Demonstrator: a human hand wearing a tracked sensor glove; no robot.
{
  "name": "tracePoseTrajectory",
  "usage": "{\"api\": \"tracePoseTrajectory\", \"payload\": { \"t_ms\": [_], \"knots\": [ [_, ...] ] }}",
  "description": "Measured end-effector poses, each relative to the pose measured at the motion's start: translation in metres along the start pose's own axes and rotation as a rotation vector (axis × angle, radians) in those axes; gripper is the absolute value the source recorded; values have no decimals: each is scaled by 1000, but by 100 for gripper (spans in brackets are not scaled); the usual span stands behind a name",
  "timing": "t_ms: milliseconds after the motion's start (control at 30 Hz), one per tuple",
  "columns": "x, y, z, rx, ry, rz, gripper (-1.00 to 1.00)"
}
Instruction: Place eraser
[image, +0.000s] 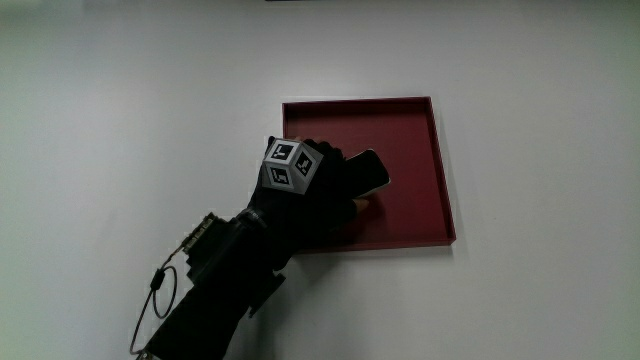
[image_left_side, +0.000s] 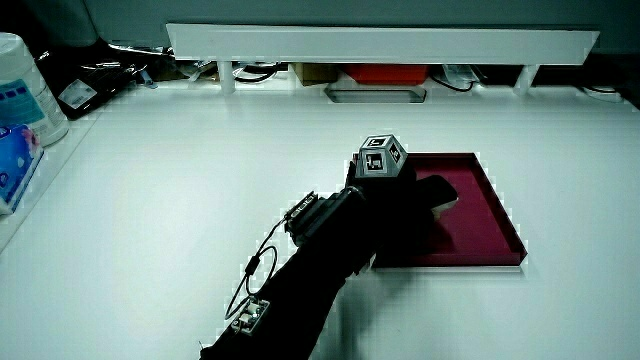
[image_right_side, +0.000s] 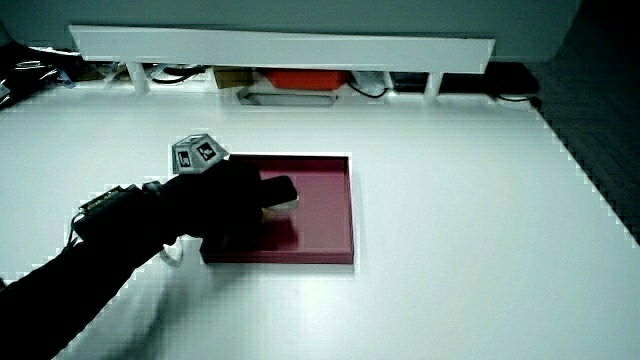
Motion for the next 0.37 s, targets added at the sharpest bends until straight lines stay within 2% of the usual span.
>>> {"api": "tracePoseTrajectory", "payload": {
  "t_ms": [33,67,100,167,200,233,300,367],
  "knots": [
    [0,-3,3,10,10,-17,-100],
    [-5,-4,3,17,-6,-41,-100],
    [-3,-10,11,21,8,-29,-100],
    [-8,-17,17,40,-13,-29,-100],
    [-8,-21,22,41,9,-45,-100],
    [-3,-30,35,22,5,-8,-100],
    [-6,-38,45,51,29,-29,-100],
    [-23,-37,35,84,-45,-73,-100]
  ]
}}
